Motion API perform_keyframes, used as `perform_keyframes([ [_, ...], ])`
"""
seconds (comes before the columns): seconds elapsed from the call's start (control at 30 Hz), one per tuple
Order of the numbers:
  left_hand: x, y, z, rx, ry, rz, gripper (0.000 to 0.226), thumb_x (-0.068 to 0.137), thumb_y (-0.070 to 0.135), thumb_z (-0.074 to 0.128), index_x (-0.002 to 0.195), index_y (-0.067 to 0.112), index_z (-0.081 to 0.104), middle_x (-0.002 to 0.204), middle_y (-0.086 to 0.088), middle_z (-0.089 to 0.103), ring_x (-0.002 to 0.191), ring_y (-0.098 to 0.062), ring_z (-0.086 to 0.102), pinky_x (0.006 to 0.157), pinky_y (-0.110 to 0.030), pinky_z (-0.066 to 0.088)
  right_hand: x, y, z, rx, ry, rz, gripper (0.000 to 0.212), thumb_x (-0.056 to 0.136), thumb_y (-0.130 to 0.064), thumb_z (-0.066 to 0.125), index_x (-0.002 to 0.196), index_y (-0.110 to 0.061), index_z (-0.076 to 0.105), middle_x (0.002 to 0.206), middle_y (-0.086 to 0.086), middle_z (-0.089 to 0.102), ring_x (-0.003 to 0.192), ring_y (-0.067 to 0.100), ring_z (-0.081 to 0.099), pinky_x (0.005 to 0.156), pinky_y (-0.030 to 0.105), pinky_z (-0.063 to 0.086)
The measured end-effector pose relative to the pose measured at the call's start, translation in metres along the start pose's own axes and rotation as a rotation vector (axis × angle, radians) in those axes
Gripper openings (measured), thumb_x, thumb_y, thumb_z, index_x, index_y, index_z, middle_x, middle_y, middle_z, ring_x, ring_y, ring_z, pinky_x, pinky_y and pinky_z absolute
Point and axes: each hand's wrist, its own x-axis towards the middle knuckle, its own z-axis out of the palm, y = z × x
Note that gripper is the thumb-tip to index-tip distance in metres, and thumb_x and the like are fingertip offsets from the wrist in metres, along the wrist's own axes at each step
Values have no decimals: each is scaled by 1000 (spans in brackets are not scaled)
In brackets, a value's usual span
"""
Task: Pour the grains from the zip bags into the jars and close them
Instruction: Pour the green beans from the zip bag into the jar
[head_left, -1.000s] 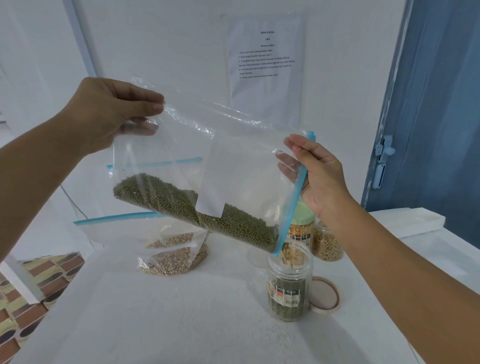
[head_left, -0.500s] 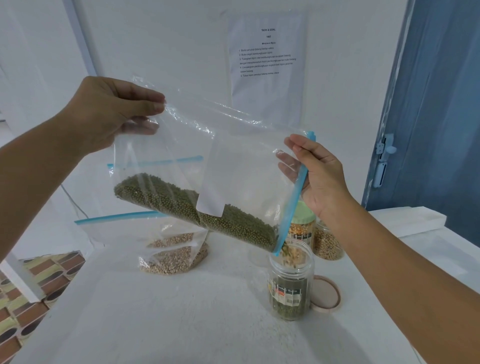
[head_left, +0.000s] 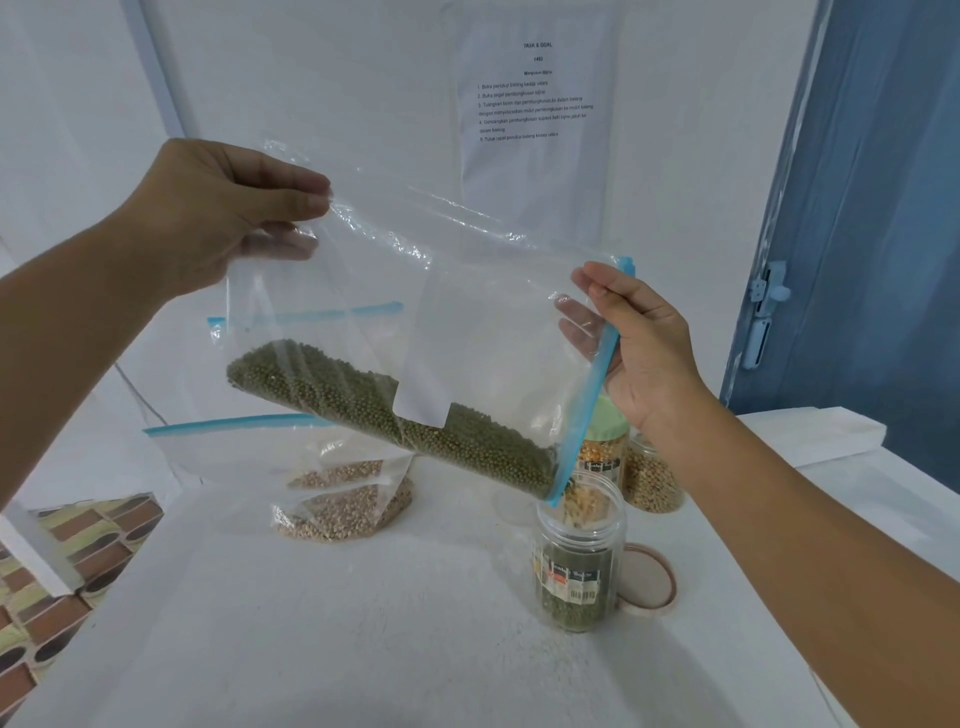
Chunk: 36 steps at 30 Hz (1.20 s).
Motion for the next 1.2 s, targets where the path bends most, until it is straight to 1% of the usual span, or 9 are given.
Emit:
perform_keyframes([
  [0.13, 2, -2, 1, -10, -11, -8, 25, 78, 9, 84, 103, 9, 79, 99, -8, 80, 65, -15, 68, 78, -33, 65, 0, 1, -1, -4, 5, 4, 18, 99, -2, 64, 108, -11, 77, 117, 7, 77, 102, 31, 76, 84, 36, 62],
  [0.2, 4, -4, 0, -18, -15, -12, 24, 78, 10, 84, 101, 10, 80, 96, -6, 80, 65, -15, 68, 78, -33, 65, 0, 1, -2, -7, 9, 5, 18, 99, -2, 64, 109, -11, 77, 117, 8, 77, 103, 31, 76, 84, 36, 62],
  [0.37, 6, -8, 1, -32, -31, -7, 22, 77, 11, 85, 98, 12, 81, 102, -11, 79, 66, -16, 67, 78, -34, 65, 0, 3, -3, -6, 16, 7, 18, 99, -1, 64, 108, -11, 77, 116, 8, 77, 101, 30, 76, 82, 35, 61],
  [0.5, 7, -11, 1, -31, -41, -12, 21, 77, 11, 85, 98, 13, 81, 100, -9, 80, 67, -16, 68, 79, -34, 65, 0, 4, -3, -11, 16, 7, 19, 99, -1, 63, 107, -11, 77, 115, 6, 78, 100, 29, 76, 82, 35, 61],
  [0.7, 7, -8, 3, -27, -44, -11, 25, 78, 11, 84, 103, 10, 79, 101, -8, 80, 66, -15, 68, 78, -32, 65, -1, 4, -4, -11, 20, 3, 20, 100, -1, 62, 107, -12, 77, 115, 6, 78, 100, 29, 76, 81, 34, 61],
  [0.8, 8, -5, 4, -25, -42, -4, 27, 77, 12, 84, 103, 9, 79, 105, -11, 79, 66, -15, 69, 78, -31, 64, 0, 3, -4, -7, 24, 0, 20, 100, -1, 63, 105, -13, 77, 115, 6, 78, 100, 29, 76, 81, 34, 61],
  [0.93, 11, -5, 3, -24, -36, 1, 26, 77, 11, 85, 103, 9, 80, 110, -15, 77, 67, -16, 68, 79, -33, 65, 0, 2, -3, -5, 23, -2, 20, 99, -1, 63, 105, -13, 78, 115, 6, 78, 100, 29, 76, 82, 34, 61],
  [1.07, 13, -9, 1, -29, -41, -13, 25, 77, 12, 85, 101, 11, 81, 105, -12, 79, 68, -17, 70, 79, -34, 65, 0, 2, -4, -8, 31, 0, 19, 99, -1, 63, 106, -12, 78, 115, 7, 78, 101, 30, 76, 84, 35, 62],
  [1.2, 13, -12, 4, -37, -38, -18, 24, 78, 9, 84, 102, 10, 80, 103, -11, 79, 66, -16, 72, 77, -32, 65, -1, 4, -5, -11, 36, 3, 18, 99, -2, 64, 107, -11, 77, 115, 7, 78, 101, 30, 76, 85, 35, 62],
])
